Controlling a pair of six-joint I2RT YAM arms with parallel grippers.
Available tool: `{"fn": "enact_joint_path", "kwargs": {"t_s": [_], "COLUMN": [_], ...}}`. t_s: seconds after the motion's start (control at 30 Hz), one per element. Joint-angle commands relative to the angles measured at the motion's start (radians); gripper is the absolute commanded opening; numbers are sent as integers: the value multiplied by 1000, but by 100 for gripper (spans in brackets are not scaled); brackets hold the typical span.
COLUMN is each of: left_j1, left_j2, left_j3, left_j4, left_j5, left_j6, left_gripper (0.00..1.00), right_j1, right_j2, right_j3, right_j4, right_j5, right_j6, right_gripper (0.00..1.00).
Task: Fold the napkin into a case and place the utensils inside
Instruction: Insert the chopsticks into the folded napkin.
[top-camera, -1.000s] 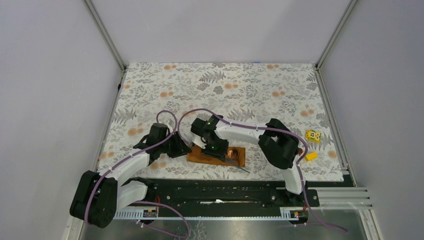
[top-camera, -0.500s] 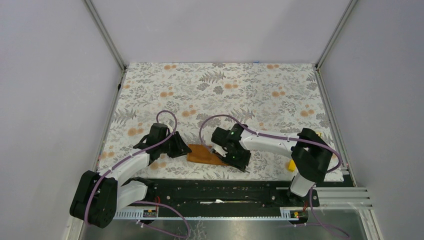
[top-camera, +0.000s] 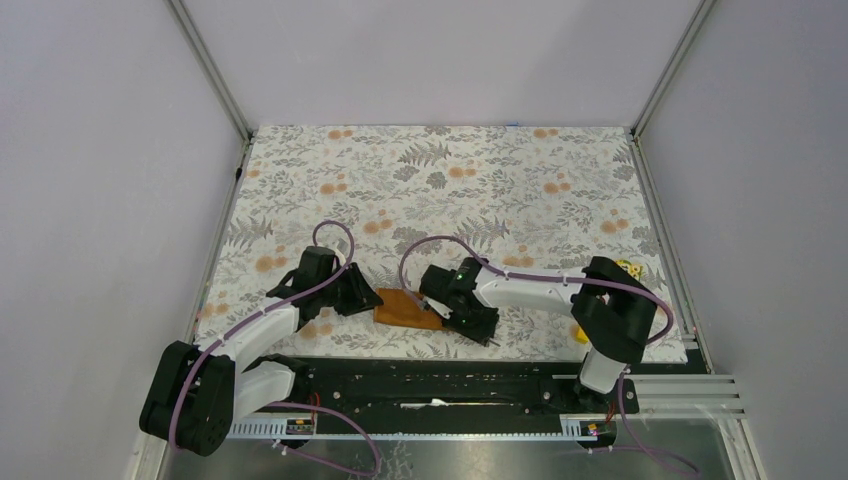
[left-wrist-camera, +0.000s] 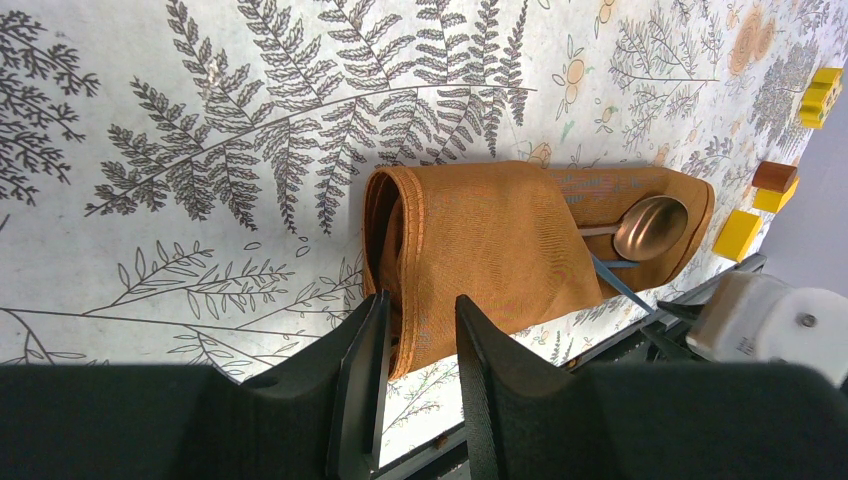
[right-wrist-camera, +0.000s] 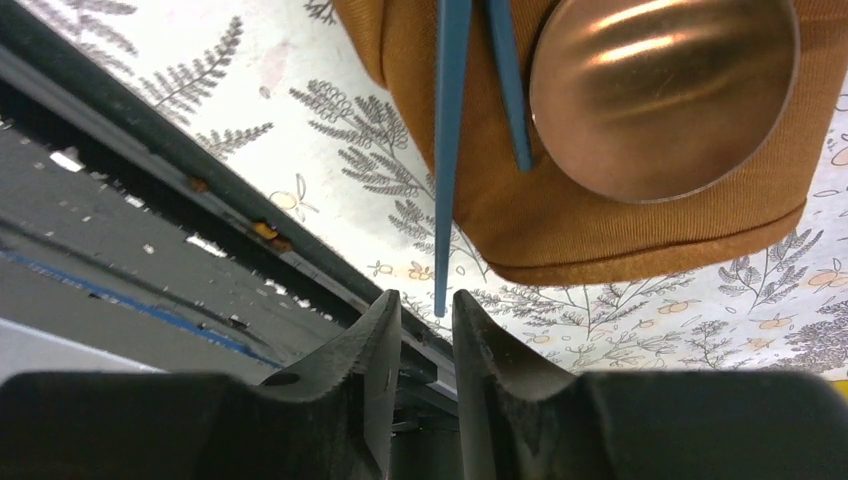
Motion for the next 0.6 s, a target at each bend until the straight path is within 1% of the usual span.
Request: {"fn": "enact_joint_path", "kwargs": {"t_s": [0.0,0.17,0.27,0.4,0.53,0.57], "left_j1": [-2,-2,-2,-2,-2,-2], "left_j2": [-5,-8,-11,-11,-7,-5], "left_j3": [20,17,17,17,13,11], "left_j4": [39,38,37,38,43,46], "left_j5": [-3,-3,-2,-4,-8,-9], "left_j6": [6,7,7,7,7,5], "left_gripper": [35,35,35,35,35,35], "right_j1": [23,36,43,54,61,61], "right_j2": [36,70,77,54,15,12], "right_j3": [-16,-26,-26,-17,30,39], "right_j4": [15,26,27,16,-41,-52], "right_j5": [68,106,129,149,164,160], "right_j6": [31,33,31,18,-6,-17], "right_gripper": [31,28,21,6,0,0]}}
